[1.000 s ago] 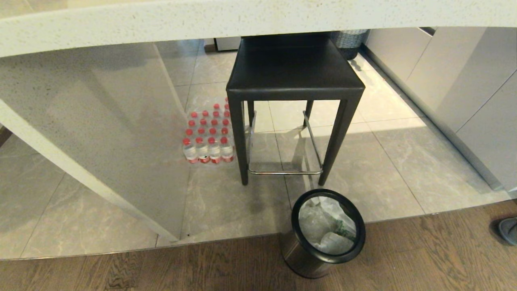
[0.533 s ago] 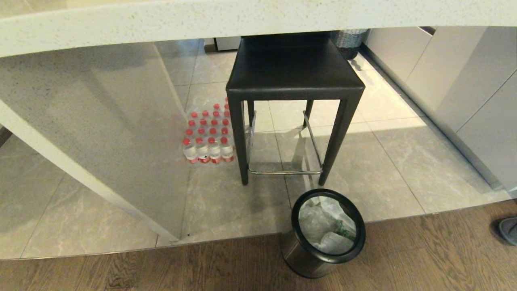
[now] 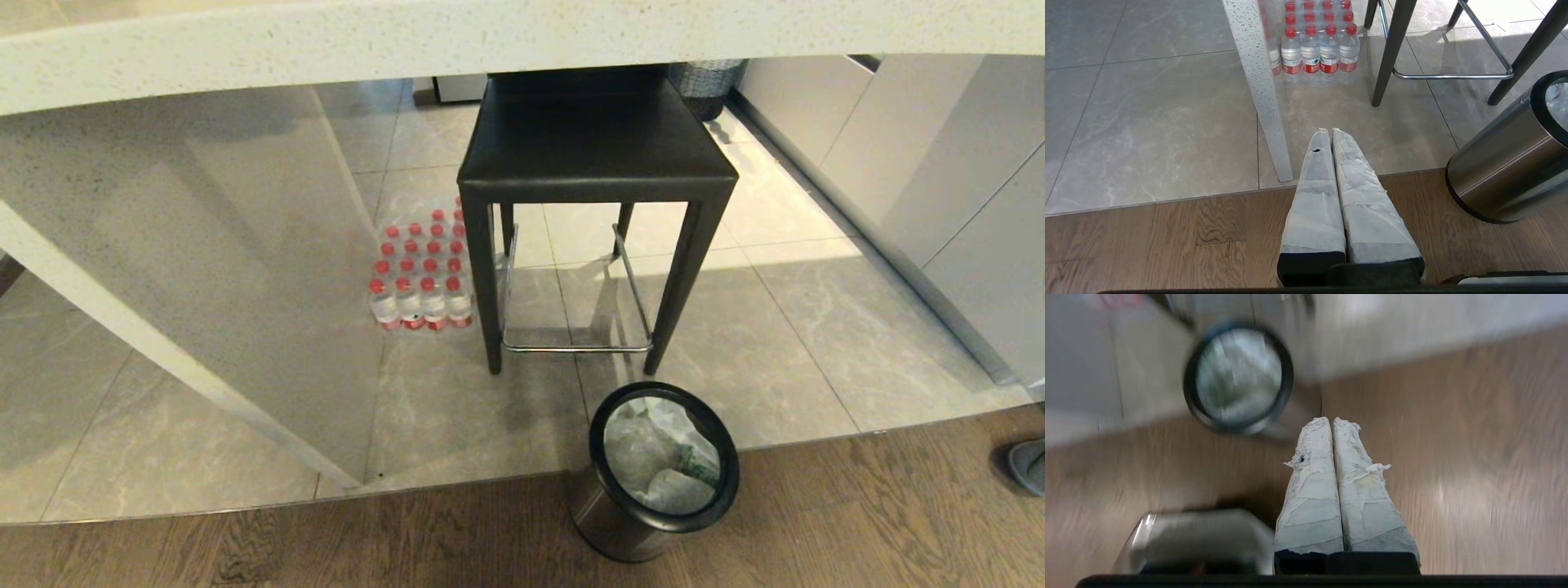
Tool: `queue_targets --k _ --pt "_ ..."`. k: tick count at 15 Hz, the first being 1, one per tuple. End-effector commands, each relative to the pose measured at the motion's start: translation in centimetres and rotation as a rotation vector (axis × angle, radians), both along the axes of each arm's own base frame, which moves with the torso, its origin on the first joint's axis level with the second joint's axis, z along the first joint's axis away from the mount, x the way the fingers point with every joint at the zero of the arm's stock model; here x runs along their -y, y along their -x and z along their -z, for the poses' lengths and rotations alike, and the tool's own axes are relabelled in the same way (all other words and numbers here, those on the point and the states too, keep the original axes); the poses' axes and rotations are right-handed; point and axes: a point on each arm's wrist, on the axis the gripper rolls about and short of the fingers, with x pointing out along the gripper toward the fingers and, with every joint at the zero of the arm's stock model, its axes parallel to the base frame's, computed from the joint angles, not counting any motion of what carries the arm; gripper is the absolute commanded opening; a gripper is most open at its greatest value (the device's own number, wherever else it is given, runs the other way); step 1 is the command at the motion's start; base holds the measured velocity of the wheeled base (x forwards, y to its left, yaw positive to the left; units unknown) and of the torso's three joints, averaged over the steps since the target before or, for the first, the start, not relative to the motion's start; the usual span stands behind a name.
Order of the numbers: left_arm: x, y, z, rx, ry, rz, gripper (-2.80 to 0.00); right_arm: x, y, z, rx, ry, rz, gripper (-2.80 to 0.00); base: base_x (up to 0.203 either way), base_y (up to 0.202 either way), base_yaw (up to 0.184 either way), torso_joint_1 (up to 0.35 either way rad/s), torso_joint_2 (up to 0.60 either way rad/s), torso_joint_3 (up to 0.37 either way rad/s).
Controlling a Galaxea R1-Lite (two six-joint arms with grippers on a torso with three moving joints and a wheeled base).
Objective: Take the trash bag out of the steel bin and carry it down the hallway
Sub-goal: Place the outer trash can on the ground
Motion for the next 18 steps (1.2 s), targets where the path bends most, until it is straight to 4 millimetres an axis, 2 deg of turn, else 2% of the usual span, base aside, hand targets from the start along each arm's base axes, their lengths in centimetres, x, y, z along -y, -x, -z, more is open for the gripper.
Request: queue_targets --k 1,3,5,6,9,15,18 --pt "0.0 0.0 0.0 0.000 0.000 0.000 -2.80 0.0 -8.0 1.7 -0.295 -0.017 -0.005 -2.80 0.000 0.000 0.000 0.000 0.00 0.000" --pt "0.0 0.0 0.0 0.000 0.000 0.000 -2.80 -0.1 -11.6 4.2 -0.378 -0.021 -0.014 -2.80 0.000 0.000 0.000 0.000 0.00 0.000" --pt "0.0 0.0 0.0 0.000 0.000 0.000 -2.80 -0.9 -14.2 5.8 -0.416 -0.017 -0.049 -2.80 0.000 0.000 0.000 0.000 0.00 0.000" --pt "0.0 0.0 0.0 0.000 0.000 0.000 -2.80 -1.9 -15.2 5.9 -0.414 -0.023 -0.085 0.00 0.000 0.000 0.000 0.000 0.00 0.000" --pt "0.0 0.0 0.0 0.000 0.000 0.000 -2.80 -3.7 -17.9 7.8 -0.484 0.028 -0.067 0.00 0.000 0.000 0.000 0.000 0.00 0.000" --pt "0.0 0.0 0.0 0.000 0.000 0.000 -2.80 -5.7 -23.5 13.6 -0.524 0.140 0.047 0.00 0.000 0.000 0.000 0.000 0.00 0.000" --pt "0.0 0.0 0.0 0.000 0.000 0.000 -2.80 -7.0 -26.5 15.1 -0.497 0.169 0.060 0.00 0.000 0.000 0.000 0.000 0.00 0.000"
